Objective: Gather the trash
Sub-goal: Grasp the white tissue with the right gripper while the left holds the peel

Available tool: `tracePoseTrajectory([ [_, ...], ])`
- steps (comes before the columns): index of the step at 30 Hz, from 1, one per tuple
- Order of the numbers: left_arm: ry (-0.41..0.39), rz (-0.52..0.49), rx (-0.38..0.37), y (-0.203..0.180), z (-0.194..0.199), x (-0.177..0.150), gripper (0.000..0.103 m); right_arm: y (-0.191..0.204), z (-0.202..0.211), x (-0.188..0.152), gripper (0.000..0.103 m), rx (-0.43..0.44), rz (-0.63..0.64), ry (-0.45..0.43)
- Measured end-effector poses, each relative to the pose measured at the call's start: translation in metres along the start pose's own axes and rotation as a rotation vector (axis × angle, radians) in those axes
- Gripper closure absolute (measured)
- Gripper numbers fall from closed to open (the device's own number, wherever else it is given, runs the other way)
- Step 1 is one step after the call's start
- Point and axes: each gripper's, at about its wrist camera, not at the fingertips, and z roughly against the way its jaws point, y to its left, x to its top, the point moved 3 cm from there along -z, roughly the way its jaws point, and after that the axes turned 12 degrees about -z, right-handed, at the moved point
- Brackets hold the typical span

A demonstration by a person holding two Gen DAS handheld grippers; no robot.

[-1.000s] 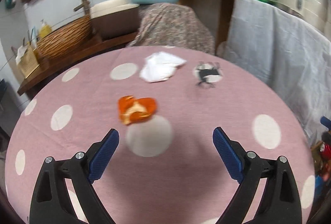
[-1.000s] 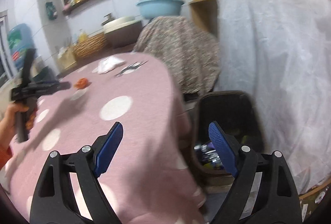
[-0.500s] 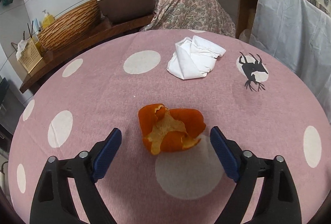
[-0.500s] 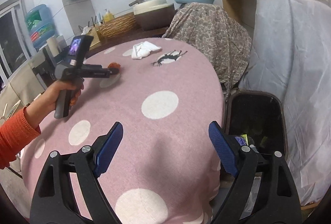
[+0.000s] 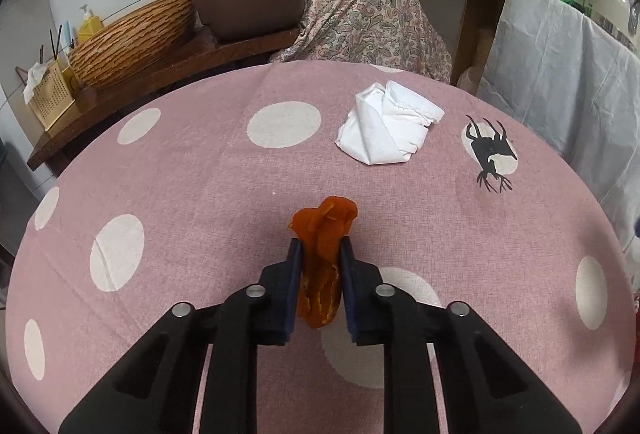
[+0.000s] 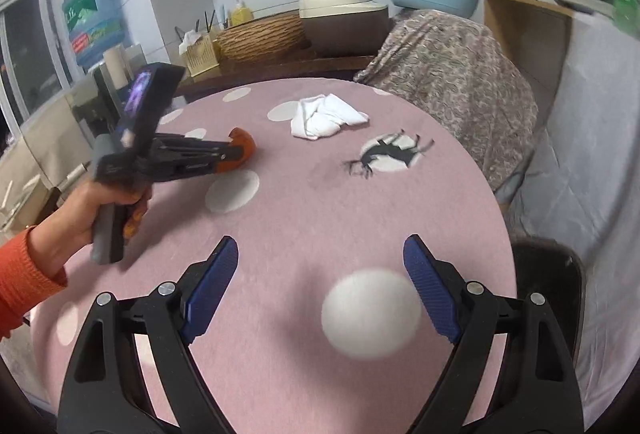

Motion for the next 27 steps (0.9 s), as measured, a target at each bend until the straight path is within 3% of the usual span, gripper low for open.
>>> tracePoseTrajectory([
  [9, -0.067, 0.001, -0.040, 0.008, 0.033, -0.006, 0.088, 0.032, -0.091, 0.072, 0.019, -0.019, 0.032, 0.036],
  [13, -0.084, -0.026, -0.035, 0.007, 0.042, -0.008, 0.088, 0.042, -0.133, 0.096, 0.019, -0.087, 0.060, 0.050],
  [25, -0.088, -0.044, -0.039, 0.012, 0.046, -0.018, 0.088, 0.055, -0.214, 0.129, 0.019, -0.222, 0.063, 0.105],
  [27, -0.088, -0.040, -0.041, 0.013, 0.045, -0.018, 0.088, 0.054, -0.219, 0.129, 0.028, -0.228, 0.056, 0.114],
])
